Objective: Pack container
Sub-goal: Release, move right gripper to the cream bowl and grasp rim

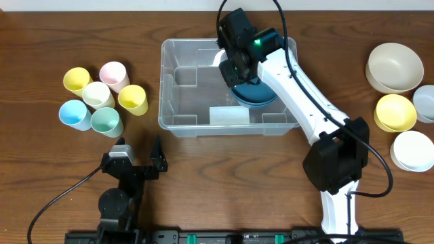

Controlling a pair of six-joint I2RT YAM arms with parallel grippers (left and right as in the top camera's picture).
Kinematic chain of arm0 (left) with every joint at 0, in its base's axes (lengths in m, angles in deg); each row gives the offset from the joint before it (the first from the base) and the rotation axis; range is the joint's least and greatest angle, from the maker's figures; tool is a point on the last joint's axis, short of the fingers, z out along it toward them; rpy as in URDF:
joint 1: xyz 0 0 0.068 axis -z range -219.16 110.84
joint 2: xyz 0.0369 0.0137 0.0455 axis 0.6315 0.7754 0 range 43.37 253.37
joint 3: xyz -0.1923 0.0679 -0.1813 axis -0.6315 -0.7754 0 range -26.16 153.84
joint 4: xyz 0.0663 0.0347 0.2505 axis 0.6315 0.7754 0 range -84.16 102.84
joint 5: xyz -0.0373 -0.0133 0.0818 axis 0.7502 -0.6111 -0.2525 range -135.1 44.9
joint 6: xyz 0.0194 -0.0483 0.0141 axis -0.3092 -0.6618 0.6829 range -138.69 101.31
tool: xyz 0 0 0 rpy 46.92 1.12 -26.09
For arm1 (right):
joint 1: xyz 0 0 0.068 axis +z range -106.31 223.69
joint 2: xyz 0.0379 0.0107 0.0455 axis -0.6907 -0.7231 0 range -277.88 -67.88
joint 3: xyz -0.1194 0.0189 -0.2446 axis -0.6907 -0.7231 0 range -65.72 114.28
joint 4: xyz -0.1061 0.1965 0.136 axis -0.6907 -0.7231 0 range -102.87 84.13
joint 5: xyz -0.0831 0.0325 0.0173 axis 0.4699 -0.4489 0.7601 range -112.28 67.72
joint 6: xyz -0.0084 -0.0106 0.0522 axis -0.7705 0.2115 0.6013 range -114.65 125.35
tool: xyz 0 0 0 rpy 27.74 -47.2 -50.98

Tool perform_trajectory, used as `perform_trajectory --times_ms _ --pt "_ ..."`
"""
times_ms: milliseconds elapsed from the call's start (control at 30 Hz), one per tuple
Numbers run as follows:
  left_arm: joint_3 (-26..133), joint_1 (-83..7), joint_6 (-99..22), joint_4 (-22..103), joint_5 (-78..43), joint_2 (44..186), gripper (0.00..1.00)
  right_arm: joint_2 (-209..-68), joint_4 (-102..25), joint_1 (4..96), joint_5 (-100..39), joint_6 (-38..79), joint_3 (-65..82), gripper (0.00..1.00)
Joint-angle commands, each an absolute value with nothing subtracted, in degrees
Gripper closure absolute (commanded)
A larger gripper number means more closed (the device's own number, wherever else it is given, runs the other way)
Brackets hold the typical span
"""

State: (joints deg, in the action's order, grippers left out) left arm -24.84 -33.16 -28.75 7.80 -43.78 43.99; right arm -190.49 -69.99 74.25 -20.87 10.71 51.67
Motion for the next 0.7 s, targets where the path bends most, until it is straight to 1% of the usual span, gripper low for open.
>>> perform_trajectory --times_ms 0,133,267,300,433,500,667 --pt "-25.9 -33.5 -27.7 9.9 -44.6 43.7 0.02 -189.2 -71.0 74.0 -20.2 10.4 54.7 0.49" --pt "-25.9 -33.5 -27.7 9.9 -44.6 43.7 0.02 -186.5 -73.6 73.3 -20.1 10.4 60.3 0.49" --pt "-25.9 -33.5 -27.8 10.0 -44.6 43.7 0.02 -183.6 -75.9 69.4 -18.2 10.4 66.3 0.39" --pt "-25.9 -33.5 -27.7 9.9 -44.6 43.7 0.02 -183.1 -76.2 68.0 -17.4 10.4 67.1 0.39" --pt "-25.9 -33.5 -27.7 9.9 -44.6 43.7 0.02 -182.2 -77.4 59.9 -14.9 10.6 67.6 0.39" --pt "-25.9 -33.5 -27.7 9.9 -44.6 43.7 0.02 -182.5 -77.7 53.7 -15.0 13.1 67.3 0.39" --pt "-25.9 -33.5 -27.7 9.9 -44.6 43.7 0.02 -184.1 -77.4 41.6 -17.0 17.0 66.3 0.40"
